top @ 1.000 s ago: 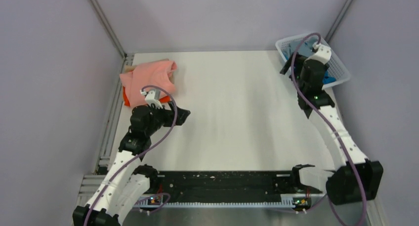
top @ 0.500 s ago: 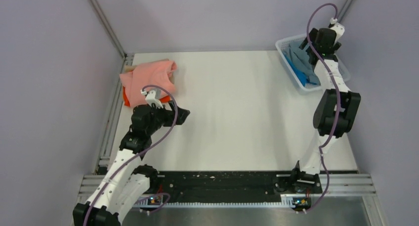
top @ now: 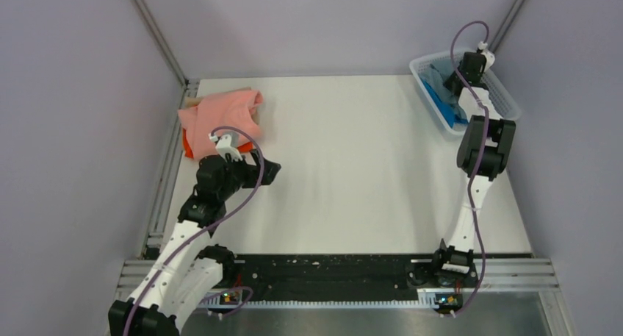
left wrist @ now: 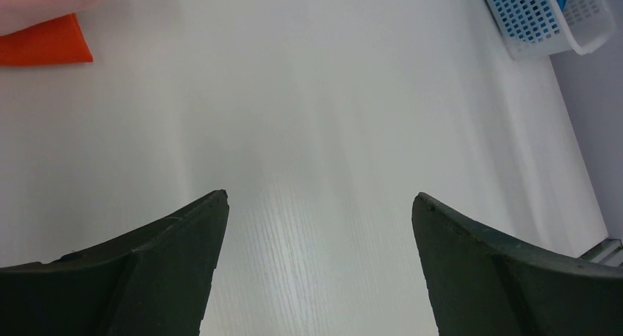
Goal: Fold and stack the t-shirts
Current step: Grab crumpled tshirt from bin with the right arm, then move the tshirt to the center of the board
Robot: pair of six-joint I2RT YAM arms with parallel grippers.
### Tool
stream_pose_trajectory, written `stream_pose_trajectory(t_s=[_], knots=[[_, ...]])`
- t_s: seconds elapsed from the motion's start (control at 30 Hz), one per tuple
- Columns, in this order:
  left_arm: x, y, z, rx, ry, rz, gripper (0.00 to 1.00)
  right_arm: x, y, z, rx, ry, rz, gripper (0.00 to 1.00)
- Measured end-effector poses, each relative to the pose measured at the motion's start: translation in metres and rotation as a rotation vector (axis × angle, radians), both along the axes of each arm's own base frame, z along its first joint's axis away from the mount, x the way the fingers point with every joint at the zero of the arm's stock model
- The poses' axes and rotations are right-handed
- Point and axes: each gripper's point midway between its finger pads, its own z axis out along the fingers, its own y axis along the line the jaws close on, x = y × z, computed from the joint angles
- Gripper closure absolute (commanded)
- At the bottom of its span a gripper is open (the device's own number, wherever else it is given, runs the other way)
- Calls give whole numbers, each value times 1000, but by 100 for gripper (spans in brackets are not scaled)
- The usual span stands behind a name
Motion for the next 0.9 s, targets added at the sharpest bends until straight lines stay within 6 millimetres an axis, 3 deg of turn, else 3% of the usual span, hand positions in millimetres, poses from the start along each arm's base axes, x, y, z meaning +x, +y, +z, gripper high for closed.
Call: stream_pose_trajectory(t_s=[0.17,0.3,0.37,0.47,0.63,0.8,0.9], knots=[[-1,1,4,-1,-14,5,1,10,-5,15,15,-38,8,100],[-3,1,8,-5,-28,3,1,8,-12,33,-47,-41,12,100],[-3,1,9,-7,-34,2,1,4,-14,51,-85,-56,14,100],[-5,1,14,-11,-50,1,1,-9,-16,110,-146,-131,14,100],[-8,2,24,-23,-82,3,1,-58,-2,274,-214,-430,24,100],[-12,2,28,-31,-92,4,1,-139,46,439,-209,-831,159,100],[-13,3,30,-35,-97,7,1,-182,81,493,-177,-985,287,100]])
